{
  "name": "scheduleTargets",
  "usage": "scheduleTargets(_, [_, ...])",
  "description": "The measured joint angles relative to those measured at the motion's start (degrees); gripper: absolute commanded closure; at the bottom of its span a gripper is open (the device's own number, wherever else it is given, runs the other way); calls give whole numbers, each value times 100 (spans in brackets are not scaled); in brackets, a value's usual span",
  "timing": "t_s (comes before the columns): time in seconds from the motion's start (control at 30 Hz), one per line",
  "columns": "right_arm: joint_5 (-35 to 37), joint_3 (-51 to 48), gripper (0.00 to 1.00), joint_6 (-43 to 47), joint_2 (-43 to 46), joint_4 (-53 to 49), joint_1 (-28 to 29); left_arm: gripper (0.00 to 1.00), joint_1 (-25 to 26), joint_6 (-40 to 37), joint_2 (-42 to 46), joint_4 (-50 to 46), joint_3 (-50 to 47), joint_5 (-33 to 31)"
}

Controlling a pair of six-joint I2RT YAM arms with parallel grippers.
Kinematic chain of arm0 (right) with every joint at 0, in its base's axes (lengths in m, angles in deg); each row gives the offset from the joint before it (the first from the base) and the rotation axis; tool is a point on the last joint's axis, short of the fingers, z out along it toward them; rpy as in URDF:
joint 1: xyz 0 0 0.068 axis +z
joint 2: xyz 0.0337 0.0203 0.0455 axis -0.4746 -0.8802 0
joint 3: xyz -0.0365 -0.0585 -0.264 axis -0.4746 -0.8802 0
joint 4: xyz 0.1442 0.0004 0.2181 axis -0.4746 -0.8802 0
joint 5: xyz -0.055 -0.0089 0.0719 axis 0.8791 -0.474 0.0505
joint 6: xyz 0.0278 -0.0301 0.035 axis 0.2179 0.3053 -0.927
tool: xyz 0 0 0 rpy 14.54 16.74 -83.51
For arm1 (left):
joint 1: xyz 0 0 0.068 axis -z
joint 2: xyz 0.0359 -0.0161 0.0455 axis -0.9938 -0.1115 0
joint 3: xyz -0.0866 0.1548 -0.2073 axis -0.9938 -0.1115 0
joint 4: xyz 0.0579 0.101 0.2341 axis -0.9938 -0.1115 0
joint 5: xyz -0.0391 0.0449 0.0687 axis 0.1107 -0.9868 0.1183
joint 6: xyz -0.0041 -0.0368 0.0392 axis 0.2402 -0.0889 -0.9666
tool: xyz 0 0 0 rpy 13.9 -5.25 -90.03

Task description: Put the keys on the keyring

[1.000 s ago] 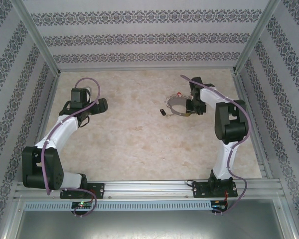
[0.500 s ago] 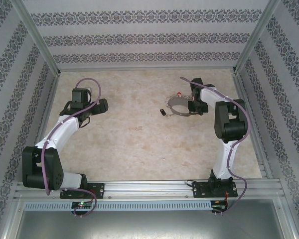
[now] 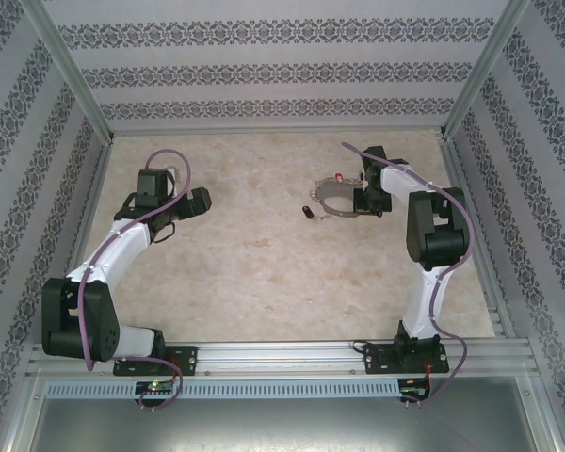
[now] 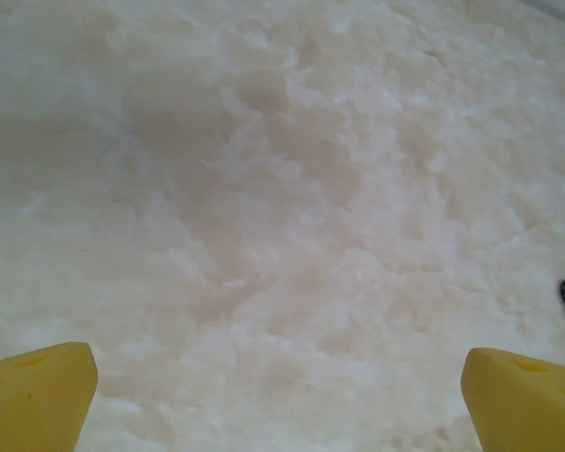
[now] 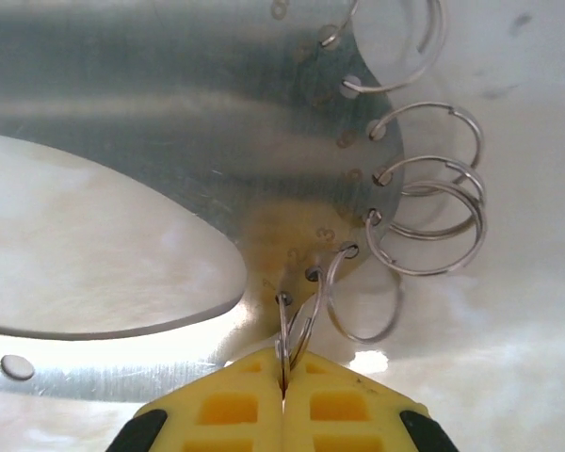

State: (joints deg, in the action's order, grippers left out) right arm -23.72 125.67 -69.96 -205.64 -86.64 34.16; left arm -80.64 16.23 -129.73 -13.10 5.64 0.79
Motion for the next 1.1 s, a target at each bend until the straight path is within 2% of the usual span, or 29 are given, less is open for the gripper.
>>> scheduleTargets(0.3, [-1814, -363, 100, -1405, 614, 723, 22, 0, 483, 1309, -90, 297, -4, 678])
scheduleTargets(0.47, [-2455, -474, 100, -2159, 619, 1283, 201, 9, 979, 1912, -527, 638, 101, 798])
scheduleTargets(0.63, [-2761, -538, 100, -2719, 619, 1749, 546, 12, 1462, 2586, -1095, 1281, 232, 802])
scheduleTargets(0.77, [-2826, -575, 100, -3010, 619, 2041, 787, 8, 1770, 3093, -1812, 1526, 844, 800])
scheduleTargets(1.0, [-2914, -743, 100, -3178, 619, 2271, 990, 7, 1937, 3762, -2916, 1849, 1840, 704])
scheduleTargets(1.1, [-2933, -787, 100, -3220, 619, 2330, 1045, 10, 2033, 3814, -3265, 1849, 2214, 581])
